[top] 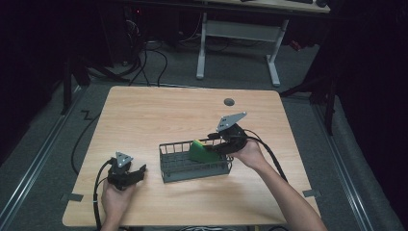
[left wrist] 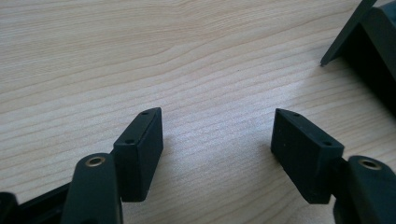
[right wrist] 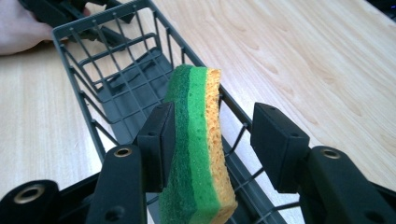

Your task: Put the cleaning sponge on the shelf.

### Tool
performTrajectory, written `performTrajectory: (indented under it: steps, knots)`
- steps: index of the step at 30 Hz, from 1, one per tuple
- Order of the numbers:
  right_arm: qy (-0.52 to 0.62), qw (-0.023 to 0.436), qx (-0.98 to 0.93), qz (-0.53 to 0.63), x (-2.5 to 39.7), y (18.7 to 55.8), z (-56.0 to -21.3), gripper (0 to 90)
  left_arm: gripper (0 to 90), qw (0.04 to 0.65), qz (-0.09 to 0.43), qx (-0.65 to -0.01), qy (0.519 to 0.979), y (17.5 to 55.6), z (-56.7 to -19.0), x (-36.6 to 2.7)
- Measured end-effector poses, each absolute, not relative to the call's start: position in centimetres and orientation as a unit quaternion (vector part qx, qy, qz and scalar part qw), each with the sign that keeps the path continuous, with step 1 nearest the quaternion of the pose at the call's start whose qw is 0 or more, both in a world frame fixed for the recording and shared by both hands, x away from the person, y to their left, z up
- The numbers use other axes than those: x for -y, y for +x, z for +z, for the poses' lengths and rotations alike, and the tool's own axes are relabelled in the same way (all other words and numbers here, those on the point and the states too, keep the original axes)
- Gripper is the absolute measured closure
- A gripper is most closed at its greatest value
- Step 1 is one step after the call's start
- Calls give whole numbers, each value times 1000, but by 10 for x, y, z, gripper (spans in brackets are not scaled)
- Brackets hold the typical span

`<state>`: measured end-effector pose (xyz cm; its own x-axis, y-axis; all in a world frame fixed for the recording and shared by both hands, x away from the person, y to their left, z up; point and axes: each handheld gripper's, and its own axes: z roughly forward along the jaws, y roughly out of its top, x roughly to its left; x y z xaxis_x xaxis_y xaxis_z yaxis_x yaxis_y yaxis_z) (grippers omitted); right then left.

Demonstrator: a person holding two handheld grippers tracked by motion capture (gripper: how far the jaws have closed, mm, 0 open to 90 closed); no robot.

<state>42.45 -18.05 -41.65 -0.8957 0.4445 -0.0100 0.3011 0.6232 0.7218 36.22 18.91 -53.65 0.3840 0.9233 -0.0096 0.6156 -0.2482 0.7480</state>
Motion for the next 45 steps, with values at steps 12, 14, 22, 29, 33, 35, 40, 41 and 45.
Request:
performTrajectory:
  steps: [12,14,22,29,33,35,40,41,45]
  knots:
    - [240,117,-877,400,200,419,-411,464,347,344,224,-508,757,362,-537,-189]
    - [244,119,-874,402,203,419,-409,462,347,343,224,-508,757,362,-537,-189]
    - [289,131,-855,410,223,419,-409,455,347,344,224,-508,757,362,-537,-189]
    - [340,150,-822,433,251,411,-404,454,347,343,224,-508,757,362,-537,-189]
    - [368,163,-800,444,269,404,-402,459,347,343,224,-508,757,362,-537,-189]
    - [380,167,-795,444,277,401,-402,460,347,343,224,-508,757,362,-537,-189]
    - [395,177,-783,447,292,395,-398,459,346,343,224,-508,758,362,-537,-189]
    - [397,178,-780,449,294,394,-396,459,347,344,224,-508,757,362,-537,-189]
    - [405,186,-771,455,301,388,-393,462,346,344,224,-508,757,362,-537,-189]
